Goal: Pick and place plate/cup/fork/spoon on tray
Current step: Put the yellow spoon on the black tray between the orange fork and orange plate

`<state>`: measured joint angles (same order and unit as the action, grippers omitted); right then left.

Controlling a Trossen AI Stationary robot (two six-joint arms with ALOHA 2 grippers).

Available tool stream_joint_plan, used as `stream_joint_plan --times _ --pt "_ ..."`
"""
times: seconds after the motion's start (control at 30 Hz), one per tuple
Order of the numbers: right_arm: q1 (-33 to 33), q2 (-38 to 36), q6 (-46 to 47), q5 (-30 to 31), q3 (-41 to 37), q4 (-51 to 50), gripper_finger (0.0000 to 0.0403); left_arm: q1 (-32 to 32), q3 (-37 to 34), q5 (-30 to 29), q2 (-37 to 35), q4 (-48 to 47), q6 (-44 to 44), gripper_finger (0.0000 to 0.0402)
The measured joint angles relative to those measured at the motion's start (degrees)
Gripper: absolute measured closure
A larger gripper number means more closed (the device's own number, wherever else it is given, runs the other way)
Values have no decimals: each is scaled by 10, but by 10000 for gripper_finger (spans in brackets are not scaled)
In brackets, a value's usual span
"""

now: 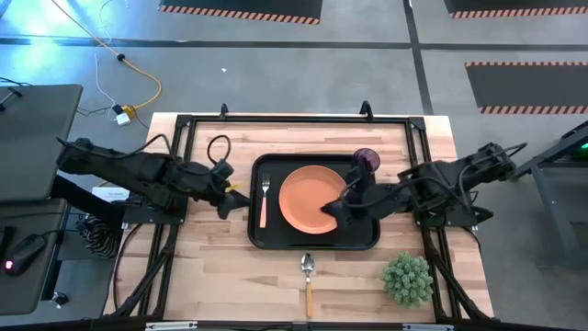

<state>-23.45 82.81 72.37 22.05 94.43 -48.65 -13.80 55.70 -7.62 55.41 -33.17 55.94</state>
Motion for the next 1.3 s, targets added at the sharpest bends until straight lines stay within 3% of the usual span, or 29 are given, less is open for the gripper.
stream_joint_plan --times 0.27,0.43,0.7,0.87,1.3 --pt "-7 60 -12 -12 0 122 297 -38 0 0 -37 -44 -11 326" --pt "-7 101 49 -47 0 121 297 -55 0 -2 -48 -125 8 326" --pt "-10 174 142 -150 0 120 297 -69 0 -7 -48 -208 24 326" --pt "-19 211 189 -195 0 121 297 -70 0 -7 -48 -215 24 326" --pt "-55 285 287 -227 0 86 297 -70 0 -23 -48 -215 18 326"
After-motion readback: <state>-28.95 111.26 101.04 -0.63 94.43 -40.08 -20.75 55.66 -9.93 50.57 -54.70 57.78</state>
